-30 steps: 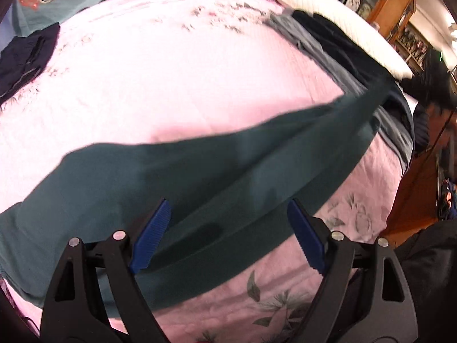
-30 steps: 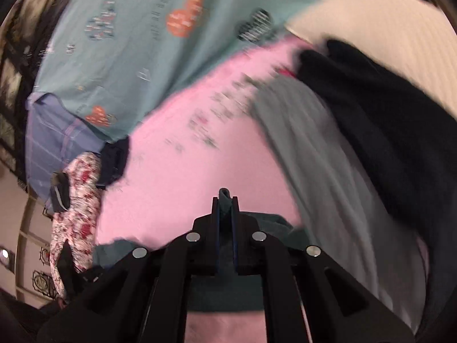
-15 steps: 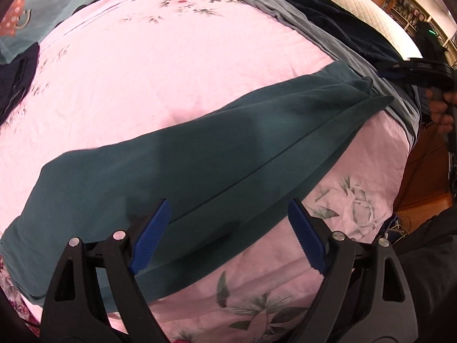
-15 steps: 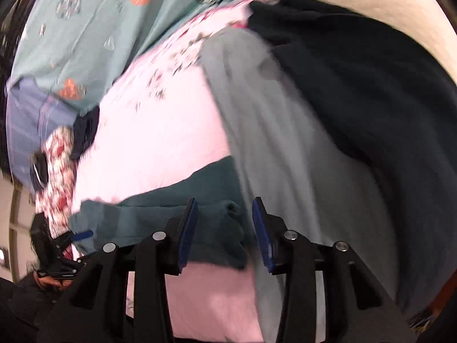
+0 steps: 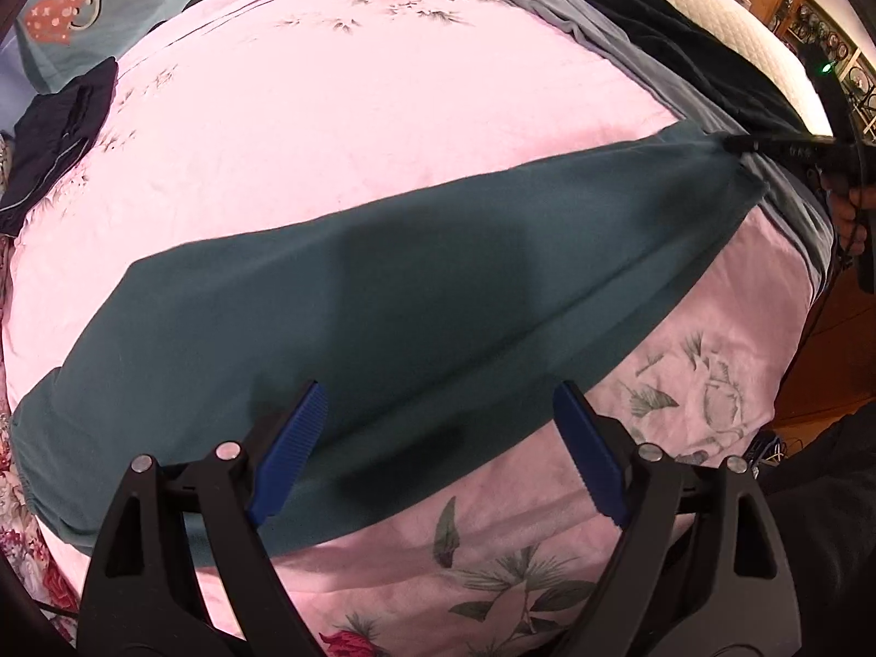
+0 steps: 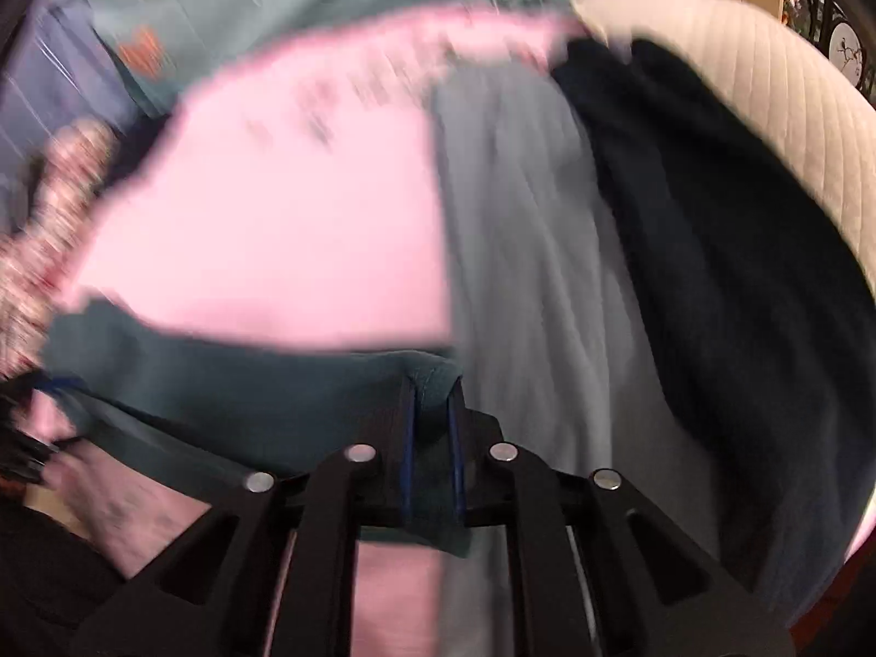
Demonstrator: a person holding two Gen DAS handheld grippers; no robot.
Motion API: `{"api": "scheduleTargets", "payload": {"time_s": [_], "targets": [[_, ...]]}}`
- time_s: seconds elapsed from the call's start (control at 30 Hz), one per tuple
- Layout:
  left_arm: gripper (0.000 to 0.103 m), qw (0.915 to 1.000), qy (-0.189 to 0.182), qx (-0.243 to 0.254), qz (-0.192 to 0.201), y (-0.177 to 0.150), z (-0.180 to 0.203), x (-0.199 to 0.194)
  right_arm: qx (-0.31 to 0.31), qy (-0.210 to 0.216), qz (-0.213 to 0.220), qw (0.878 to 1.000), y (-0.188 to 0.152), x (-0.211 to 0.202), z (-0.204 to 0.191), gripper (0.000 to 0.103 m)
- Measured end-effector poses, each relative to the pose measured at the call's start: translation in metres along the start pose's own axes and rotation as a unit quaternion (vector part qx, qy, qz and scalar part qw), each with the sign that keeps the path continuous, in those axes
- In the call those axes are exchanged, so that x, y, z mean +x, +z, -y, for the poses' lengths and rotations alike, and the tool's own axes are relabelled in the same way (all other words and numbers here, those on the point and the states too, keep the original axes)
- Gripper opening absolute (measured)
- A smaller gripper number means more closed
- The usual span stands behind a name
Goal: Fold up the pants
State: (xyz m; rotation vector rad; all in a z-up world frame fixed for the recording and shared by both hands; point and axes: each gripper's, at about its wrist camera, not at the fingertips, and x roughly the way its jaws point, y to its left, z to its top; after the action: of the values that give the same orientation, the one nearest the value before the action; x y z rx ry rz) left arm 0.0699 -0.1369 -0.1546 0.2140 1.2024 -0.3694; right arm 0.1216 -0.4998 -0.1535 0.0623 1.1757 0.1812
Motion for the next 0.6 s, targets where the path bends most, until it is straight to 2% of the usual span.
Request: {"api": "scheduleTargets", "payload": {"time_s": [0.03, 0.07, 0.13, 0.2, 0.3, 0.37, 0.43, 0.5, 0.53, 0.57, 0.6], "targets": [[0.086, 1.0000, 0.002, 0.002, 0.002, -0.002, -0.001, -0.002, 0.004, -0.010, -0.012, 1.000, -0.003, 0.004, 0.002, 0.021], [0.086, 1.0000, 0.006, 0.003, 0.004, -0.003, -0.002, -0.003, 0.021, -0.001, -0.007, 1.000, -0.005, 0.000, 0.005, 0.032], [0.086, 0.9999, 0.012, 0.003, 0.006, -0.004, -0.005, -0.003, 0.050, 0.010, 0.019, 0.999, -0.008, -0.015, 0.009, 0.040], [0.086, 0.9998, 0.017, -0.006, 0.001, -0.004, -0.012, 0.001, 0.073, 0.027, 0.049, 0.996, -0.010, -0.032, 0.010, 0.040], [0.086, 0.9997, 0.019, -0.015, -0.009, -0.004, -0.018, 0.009, 0.065, 0.042, 0.067, 0.995, -0.011, -0.039, 0.000, 0.040], [0.086, 0.9997, 0.017, -0.014, -0.012, -0.003, -0.017, 0.011, 0.043, 0.042, 0.061, 0.996, -0.003, -0.031, -0.012, 0.040], [0.086, 0.9998, 0.016, -0.007, -0.012, -0.004, -0.013, 0.012, 0.026, 0.022, 0.051, 0.998, 0.002, -0.022, -0.013, 0.040], [0.086, 0.9997, 0.018, 0.001, -0.016, -0.004, -0.008, 0.015, 0.020, 0.019, 0.034, 0.999, 0.009, -0.006, -0.011, 0.040], [0.086, 0.9997, 0.017, 0.003, -0.018, -0.007, -0.007, 0.015, 0.020, 0.023, 0.024, 0.999, 0.008, -0.001, -0.005, 0.039], [0.086, 0.9997, 0.018, 0.004, -0.019, -0.007, -0.006, 0.014, 0.014, 0.029, 0.008, 0.999, 0.013, 0.010, -0.005, 0.021], [0.086, 0.9997, 0.019, 0.006, -0.017, -0.007, -0.005, 0.014, 0.001, 0.031, -0.002, 1.000, 0.009, 0.011, -0.006, 0.011]]}}
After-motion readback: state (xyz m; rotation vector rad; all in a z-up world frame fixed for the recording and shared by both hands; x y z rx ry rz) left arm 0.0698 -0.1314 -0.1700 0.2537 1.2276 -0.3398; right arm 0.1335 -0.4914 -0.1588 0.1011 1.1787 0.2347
